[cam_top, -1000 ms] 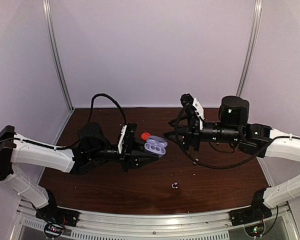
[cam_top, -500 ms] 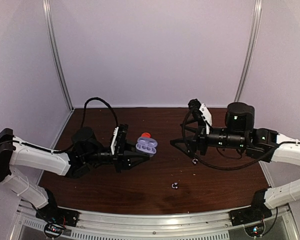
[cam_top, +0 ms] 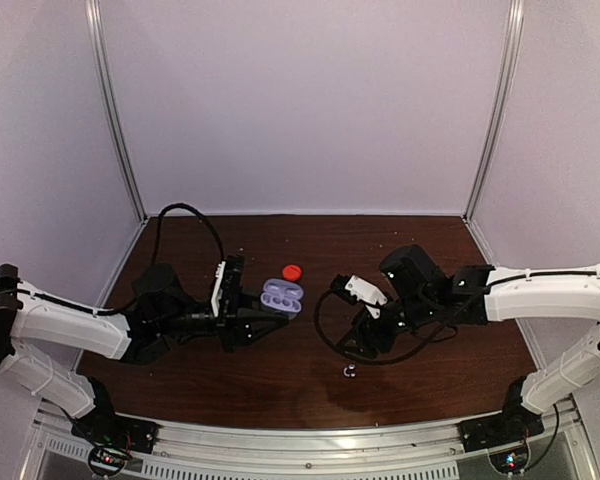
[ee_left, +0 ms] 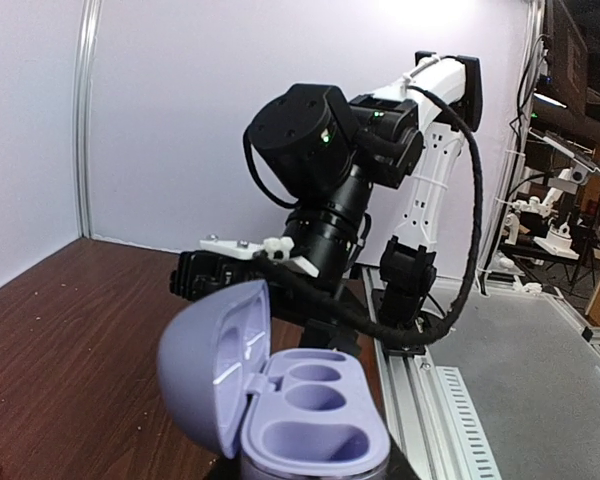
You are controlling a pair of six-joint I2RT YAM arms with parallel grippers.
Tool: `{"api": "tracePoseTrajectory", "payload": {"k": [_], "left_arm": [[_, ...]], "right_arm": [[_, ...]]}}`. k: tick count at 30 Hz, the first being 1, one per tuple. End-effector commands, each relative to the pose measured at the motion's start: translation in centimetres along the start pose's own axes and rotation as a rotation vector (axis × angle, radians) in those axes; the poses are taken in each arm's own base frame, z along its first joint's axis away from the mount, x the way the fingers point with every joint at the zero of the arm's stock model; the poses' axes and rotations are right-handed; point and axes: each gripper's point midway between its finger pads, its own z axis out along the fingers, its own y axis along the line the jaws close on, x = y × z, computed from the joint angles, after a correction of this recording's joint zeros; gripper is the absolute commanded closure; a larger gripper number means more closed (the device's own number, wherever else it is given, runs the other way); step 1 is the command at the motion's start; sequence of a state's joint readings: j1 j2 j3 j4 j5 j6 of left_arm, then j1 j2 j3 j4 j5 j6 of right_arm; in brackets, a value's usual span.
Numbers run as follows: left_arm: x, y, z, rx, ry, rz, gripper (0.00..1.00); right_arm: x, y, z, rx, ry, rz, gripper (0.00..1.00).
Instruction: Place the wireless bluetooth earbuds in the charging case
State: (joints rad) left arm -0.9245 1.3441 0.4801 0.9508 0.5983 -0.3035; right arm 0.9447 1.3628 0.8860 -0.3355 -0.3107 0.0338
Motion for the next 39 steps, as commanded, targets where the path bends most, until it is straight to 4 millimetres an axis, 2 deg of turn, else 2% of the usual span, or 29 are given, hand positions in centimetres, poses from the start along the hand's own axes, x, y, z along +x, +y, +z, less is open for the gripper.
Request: {"api": "tracePoseTrajectory", "payload": {"k": [1, 4, 17, 25, 32, 39], "left_arm": [[-1.5, 0.2, -0.5, -0.025, -0.058, 0.058, 0.99], [-1.5, 0.1, -0.5, -0.023, -0.056, 0.057, 0.99], [-1.4, 0.3, -0.2, -0.022, -0.053, 0.058, 1.0], [-1.4, 0.4, -0.1, -0.021, -0.052, 0.061, 1.0], [-1.4, 0.4, -0.2, -0.026, -0.049, 0.064, 1.0], [-1.5, 0.5, -0.2, -0.031, -0.049, 0.069, 1.0]], "right_arm": [[2.0, -0.9, 1.3, 0.027, 0.024, 0.091, 0.36], [3.4, -1.4, 2.2, 0.047, 0.06, 0.123, 0.41], [7.8, -1.8, 4.3, 0.058, 0.178, 0.173, 0.52], [8.9, -2.6, 5.5, 0.093, 0.213, 0.182, 0.61], [9.5, -4.6, 5.3, 0.183, 0.252, 0.165, 0.66], [8.4, -6.4, 5.6, 0.238, 0.235, 0.149, 0.68]]}}
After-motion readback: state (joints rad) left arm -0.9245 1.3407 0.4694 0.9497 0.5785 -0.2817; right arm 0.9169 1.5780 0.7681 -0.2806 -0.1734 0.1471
